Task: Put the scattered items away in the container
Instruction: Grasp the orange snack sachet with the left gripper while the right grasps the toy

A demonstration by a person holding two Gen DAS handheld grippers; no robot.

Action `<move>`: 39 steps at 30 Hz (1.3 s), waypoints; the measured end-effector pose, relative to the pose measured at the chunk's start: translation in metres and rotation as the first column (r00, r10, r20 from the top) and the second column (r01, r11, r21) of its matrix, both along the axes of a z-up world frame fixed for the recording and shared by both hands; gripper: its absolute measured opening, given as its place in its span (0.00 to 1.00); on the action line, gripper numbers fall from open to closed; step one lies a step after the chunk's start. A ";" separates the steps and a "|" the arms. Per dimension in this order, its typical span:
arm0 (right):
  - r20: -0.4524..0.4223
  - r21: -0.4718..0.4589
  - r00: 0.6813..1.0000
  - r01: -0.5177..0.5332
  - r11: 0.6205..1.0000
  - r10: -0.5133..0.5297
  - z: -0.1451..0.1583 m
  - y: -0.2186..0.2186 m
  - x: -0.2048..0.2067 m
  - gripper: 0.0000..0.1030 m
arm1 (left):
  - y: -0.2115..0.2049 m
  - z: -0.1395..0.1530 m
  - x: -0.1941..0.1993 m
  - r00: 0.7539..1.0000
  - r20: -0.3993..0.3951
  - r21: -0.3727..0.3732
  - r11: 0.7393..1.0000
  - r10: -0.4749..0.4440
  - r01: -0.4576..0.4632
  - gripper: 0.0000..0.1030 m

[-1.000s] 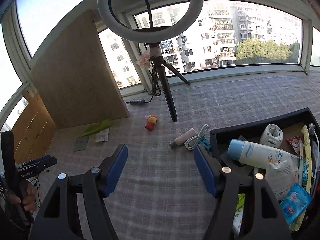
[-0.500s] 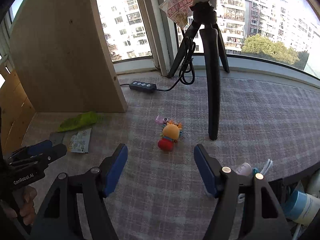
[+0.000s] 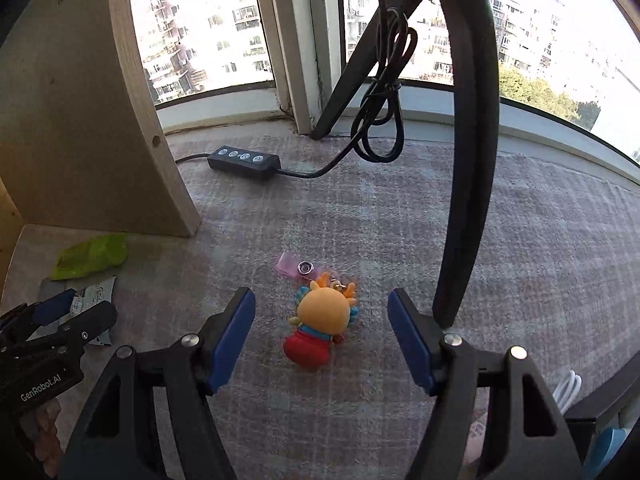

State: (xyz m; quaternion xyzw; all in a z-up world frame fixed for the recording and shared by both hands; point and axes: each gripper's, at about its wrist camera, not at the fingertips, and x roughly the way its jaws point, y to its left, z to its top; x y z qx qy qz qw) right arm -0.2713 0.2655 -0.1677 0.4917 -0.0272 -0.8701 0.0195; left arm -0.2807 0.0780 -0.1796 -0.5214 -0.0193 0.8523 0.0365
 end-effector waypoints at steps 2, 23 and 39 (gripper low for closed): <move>0.010 0.013 1.000 -0.001 1.000 0.001 -0.004 -0.001 -0.003 0.66 | 0.003 -0.002 -0.001 1.000 -0.001 -0.028 1.000 -0.008 0.008 0.65; -0.029 0.012 0.999 -0.032 0.999 0.032 -0.001 -0.005 0.001 0.30 | -0.011 0.003 0.014 0.999 -0.050 -0.034 0.999 -0.003 0.002 0.38; -0.090 -0.145 0.996 -0.031 0.989 0.018 0.037 0.019 0.060 0.29 | -0.052 0.057 0.079 0.995 -0.099 0.046 0.999 -0.003 0.007 0.35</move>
